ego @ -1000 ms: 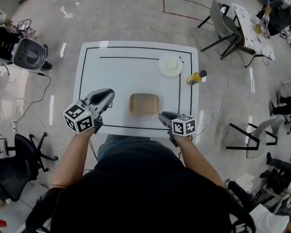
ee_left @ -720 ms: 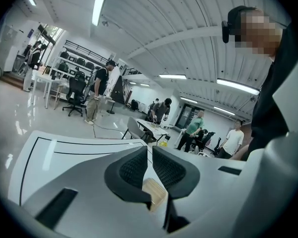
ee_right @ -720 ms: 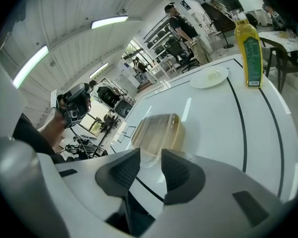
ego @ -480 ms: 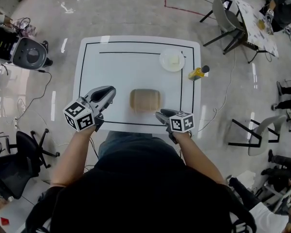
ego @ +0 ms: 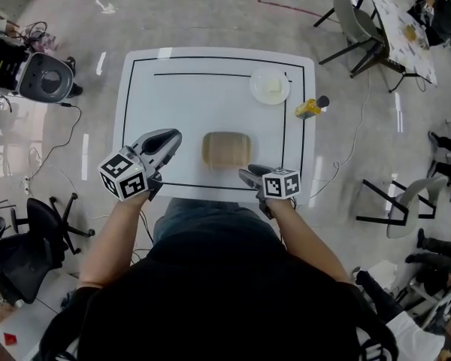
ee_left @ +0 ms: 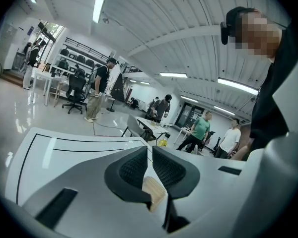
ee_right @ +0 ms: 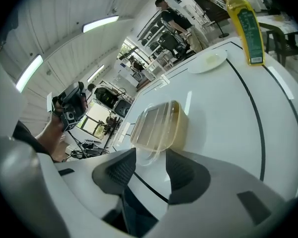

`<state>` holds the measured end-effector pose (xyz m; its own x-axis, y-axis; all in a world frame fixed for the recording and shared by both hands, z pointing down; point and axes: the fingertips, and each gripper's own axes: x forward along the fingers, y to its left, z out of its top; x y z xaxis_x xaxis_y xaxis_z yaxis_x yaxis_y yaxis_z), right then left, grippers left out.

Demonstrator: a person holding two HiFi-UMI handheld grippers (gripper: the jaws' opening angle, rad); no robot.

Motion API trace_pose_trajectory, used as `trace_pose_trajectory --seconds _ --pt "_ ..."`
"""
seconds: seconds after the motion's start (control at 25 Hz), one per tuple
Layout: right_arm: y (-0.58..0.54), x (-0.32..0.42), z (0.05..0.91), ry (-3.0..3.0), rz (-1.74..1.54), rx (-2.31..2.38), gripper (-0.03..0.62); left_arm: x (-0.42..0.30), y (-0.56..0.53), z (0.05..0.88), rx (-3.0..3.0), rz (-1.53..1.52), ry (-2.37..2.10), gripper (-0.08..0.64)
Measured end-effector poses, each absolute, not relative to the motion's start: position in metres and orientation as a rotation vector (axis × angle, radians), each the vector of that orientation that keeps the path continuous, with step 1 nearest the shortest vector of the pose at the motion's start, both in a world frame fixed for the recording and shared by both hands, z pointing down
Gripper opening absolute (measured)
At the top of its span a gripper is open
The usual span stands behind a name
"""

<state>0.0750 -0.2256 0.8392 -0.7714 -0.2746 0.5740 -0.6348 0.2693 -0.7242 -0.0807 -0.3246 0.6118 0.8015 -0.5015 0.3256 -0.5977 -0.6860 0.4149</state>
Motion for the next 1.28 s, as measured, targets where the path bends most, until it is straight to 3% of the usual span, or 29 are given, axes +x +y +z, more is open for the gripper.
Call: trace_pose_trajectory --seconds 0.6,1.28 --pt "-0.226 0.066 0.856 -2.181 1.650 0.779 0.212 -0.082 -0.328 0.622 2.447 0.247 -0.796 0.049" --pt "-0.228 0.061 0.860 -2.173 1.786 0.782 0.115 -0.077 -0.325 0.630 2.426 0.256 -0.745 0.049"
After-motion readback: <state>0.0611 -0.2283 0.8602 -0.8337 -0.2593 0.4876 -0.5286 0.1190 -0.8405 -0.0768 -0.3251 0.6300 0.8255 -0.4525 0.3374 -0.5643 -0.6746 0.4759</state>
